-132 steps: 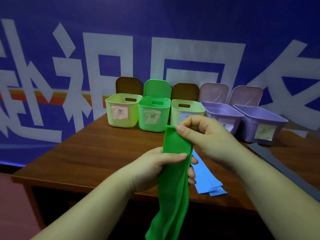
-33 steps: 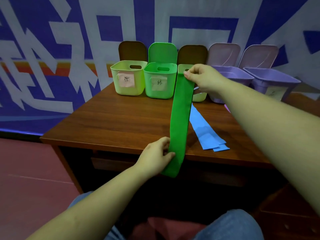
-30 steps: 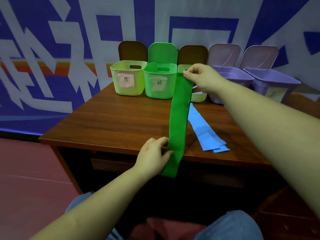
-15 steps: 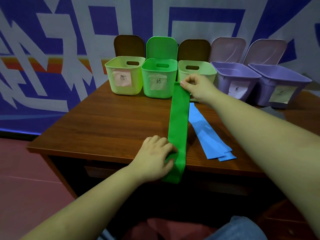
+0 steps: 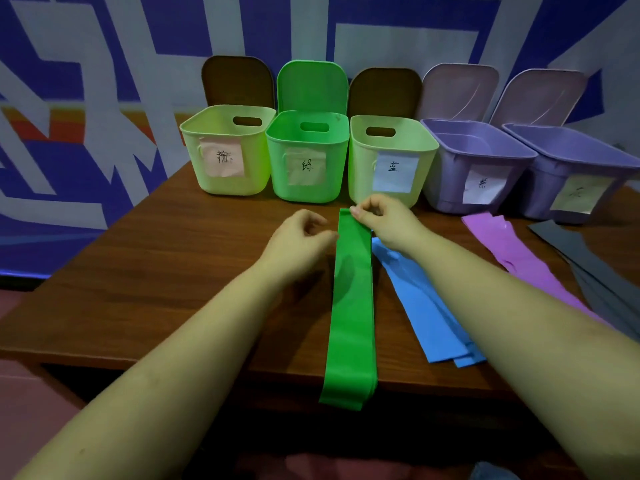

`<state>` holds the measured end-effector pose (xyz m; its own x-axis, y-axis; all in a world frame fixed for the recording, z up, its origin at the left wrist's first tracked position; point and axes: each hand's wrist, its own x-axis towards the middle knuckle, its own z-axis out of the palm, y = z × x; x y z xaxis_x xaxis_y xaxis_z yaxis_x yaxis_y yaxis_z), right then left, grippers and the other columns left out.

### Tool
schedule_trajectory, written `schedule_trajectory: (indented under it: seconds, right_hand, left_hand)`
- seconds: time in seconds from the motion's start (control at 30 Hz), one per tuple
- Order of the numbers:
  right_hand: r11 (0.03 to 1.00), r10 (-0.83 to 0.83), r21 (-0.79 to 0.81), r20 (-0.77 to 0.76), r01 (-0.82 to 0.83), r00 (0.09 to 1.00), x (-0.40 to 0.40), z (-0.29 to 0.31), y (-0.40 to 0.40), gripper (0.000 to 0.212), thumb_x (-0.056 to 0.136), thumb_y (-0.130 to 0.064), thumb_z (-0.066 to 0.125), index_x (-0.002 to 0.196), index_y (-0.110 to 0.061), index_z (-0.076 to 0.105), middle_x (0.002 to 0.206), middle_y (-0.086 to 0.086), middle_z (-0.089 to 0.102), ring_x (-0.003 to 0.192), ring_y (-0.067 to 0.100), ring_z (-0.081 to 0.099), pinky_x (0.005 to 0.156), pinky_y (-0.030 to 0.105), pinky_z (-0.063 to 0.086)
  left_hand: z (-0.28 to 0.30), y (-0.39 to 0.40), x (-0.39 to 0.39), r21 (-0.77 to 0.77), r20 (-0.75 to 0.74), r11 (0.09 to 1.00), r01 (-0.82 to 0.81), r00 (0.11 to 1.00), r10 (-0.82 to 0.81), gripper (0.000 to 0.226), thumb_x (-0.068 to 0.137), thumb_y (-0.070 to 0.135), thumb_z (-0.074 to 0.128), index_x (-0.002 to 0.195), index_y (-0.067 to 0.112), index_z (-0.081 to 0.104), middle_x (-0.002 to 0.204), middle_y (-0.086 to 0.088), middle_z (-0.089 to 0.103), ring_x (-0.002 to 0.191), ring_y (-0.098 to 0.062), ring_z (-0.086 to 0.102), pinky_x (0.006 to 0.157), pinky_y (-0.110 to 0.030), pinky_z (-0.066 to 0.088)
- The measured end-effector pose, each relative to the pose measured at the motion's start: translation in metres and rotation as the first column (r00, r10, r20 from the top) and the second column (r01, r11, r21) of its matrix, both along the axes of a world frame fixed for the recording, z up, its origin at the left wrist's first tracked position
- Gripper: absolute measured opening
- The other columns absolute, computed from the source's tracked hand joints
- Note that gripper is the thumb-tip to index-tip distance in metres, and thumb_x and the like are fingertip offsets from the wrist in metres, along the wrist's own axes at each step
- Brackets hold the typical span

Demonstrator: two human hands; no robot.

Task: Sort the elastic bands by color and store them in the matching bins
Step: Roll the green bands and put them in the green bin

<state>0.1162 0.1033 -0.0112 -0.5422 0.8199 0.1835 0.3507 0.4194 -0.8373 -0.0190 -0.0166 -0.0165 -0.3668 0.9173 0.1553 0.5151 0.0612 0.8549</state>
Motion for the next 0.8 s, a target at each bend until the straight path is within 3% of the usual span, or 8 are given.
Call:
schedule_trajectory:
  seconds: [0.1, 0.27, 0.37, 0.53, 0.7, 0.8]
  right_hand:
    - [1.0, 0.019, 0.01, -0.007, -0.019, 1.0, 0.002, -0.011, 0.002, 0.021, 0.092, -0.02, 0.06, 0.072, -0.024, 0.054, 0.075, -0.005, 0.058, 0.076, 0.011, 0.053, 0.077, 0.03, 0.042]
    - [0.999, 0.047, 0.005, -0.065, -0.047, 0.997, 0.006, -0.018, 0.004, 0.015, 0.091, -0.017, 0.061, 0.077, -0.02, 0.057, 0.076, -0.009, 0.059, 0.072, 0.004, 0.052, 0.073, 0.025, 0.041]
    - [0.997, 0.063, -0.037, -0.112, -0.068, 0.992, 0.012, -0.024, 0.0, 0.011, 0.09, -0.017, 0.062, 0.08, -0.016, 0.059, 0.08, -0.002, 0.062, 0.075, 0.01, 0.053, 0.074, 0.027, 0.042]
    - [0.996, 0.04, -0.075, -0.101, -0.048, 0.994, 0.017, -0.032, 0.001, 0.011, 0.088, -0.019, 0.065, 0.084, -0.009, 0.062, 0.089, 0.015, 0.067, 0.076, 0.02, 0.056, 0.073, 0.034, 0.046]
    - [0.998, 0.022, -0.053, -0.106, -0.027, 0.994, 0.021, -0.03, 0.004, 0.013, 0.086, -0.022, 0.067, 0.086, -0.009, 0.065, 0.091, 0.016, 0.069, 0.082, 0.035, 0.062, 0.076, 0.045, 0.051]
    - [0.998, 0.01, -0.064, -0.113, -0.018, 0.994, 0.021, -0.033, 0.006, 0.012, 0.086, -0.023, 0.068, 0.085, -0.012, 0.066, 0.09, 0.014, 0.069, 0.085, 0.036, 0.063, 0.079, 0.048, 0.052]
  left_hand:
    - [0.003, 0.029, -0.003, -0.094, 0.206, 0.995, 0.043, 0.978, -0.022, 0.031, 0.086, 0.035, 0.062, 0.108, 0.013, 0.061, 0.104, -0.003, 0.063, 0.091, -0.017, 0.057, 0.077, -0.033, 0.044]
    - [0.004, 0.049, -0.001, -0.068, 0.419, 0.981, 0.184, 0.897, -0.139, 0.017, 0.094, 0.023, 0.054, 0.085, 0.01, 0.061, 0.069, 0.001, 0.059, 0.05, -0.001, 0.056, 0.046, -0.011, 0.04]
    - [-0.013, 0.054, -0.008, 0.009, 0.433, 0.978, 0.209, 0.881, -0.192, 0.018, 0.093, 0.025, 0.054, 0.087, 0.01, 0.062, 0.072, 0.0, 0.058, 0.058, -0.009, 0.054, 0.056, -0.019, 0.042]
    - [-0.023, 0.059, -0.011, -0.004, 0.471, 0.938, 0.348, 0.828, -0.305, 0.018, 0.092, 0.026, 0.056, 0.08, 0.013, 0.061, 0.067, 0.001, 0.06, 0.062, -0.011, 0.055, 0.067, -0.026, 0.045]
    - [-0.028, 0.066, -0.008, 0.004, 0.357, 0.941, 0.339, 0.878, -0.318, 0.009, 0.09, 0.02, 0.061, 0.083, 0.014, 0.063, 0.071, 0.0, 0.059, 0.064, -0.007, 0.055, 0.066, -0.022, 0.049]
    - [-0.03, 0.068, -0.009, 0.021, 0.345, 0.948, 0.316, 0.888, -0.304, 0.008, 0.09, 0.018, 0.06, 0.085, 0.013, 0.064, 0.065, 0.004, 0.059, 0.062, -0.006, 0.054, 0.063, -0.019, 0.051]
